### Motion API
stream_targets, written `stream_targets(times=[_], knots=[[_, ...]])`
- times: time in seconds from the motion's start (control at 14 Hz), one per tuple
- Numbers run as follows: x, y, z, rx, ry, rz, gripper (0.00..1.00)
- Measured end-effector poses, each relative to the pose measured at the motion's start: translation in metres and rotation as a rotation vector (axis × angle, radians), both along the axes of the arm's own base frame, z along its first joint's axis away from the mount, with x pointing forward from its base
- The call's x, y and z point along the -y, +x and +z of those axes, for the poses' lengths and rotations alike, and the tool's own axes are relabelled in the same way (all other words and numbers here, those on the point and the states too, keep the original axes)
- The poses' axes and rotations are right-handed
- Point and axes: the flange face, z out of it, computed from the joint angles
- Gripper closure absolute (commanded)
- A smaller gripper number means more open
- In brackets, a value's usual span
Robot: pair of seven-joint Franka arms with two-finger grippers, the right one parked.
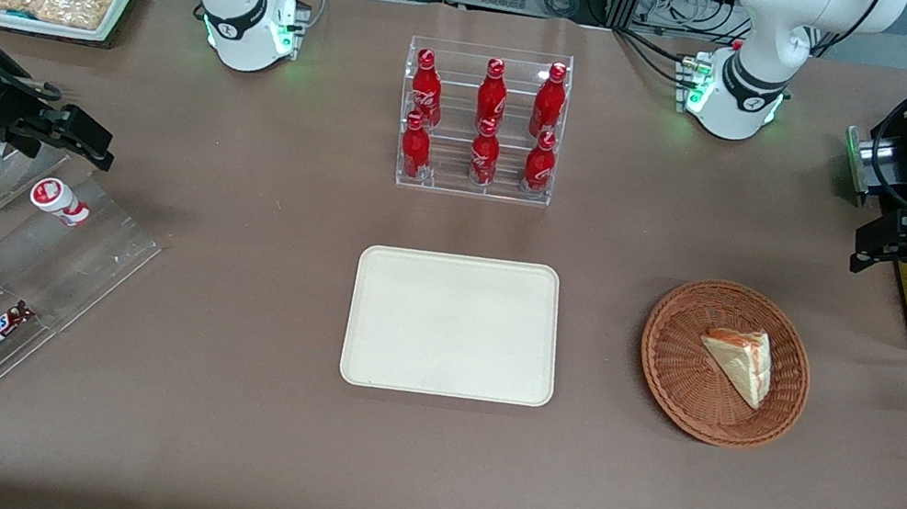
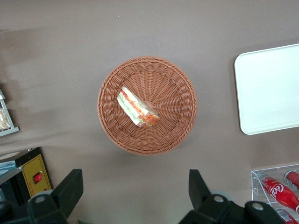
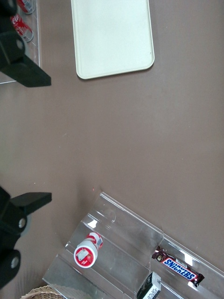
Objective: Place sandwich from basket to tray
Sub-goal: 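Move the left gripper over the wicker basket above the sandwich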
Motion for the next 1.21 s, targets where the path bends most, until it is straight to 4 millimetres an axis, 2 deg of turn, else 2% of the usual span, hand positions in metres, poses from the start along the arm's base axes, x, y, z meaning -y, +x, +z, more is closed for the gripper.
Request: stream_targets(times=[0.93,1.07,1.21], knots=[[-0.001,0.003,-0.017,-0.058,0.005,0.047,0.00],[-0.001,0.005,-0.034,-0.083,0.007,0.049,0.00],[-0.001,0.015,-0.065,-0.096,0.009,0.053,0.00]])
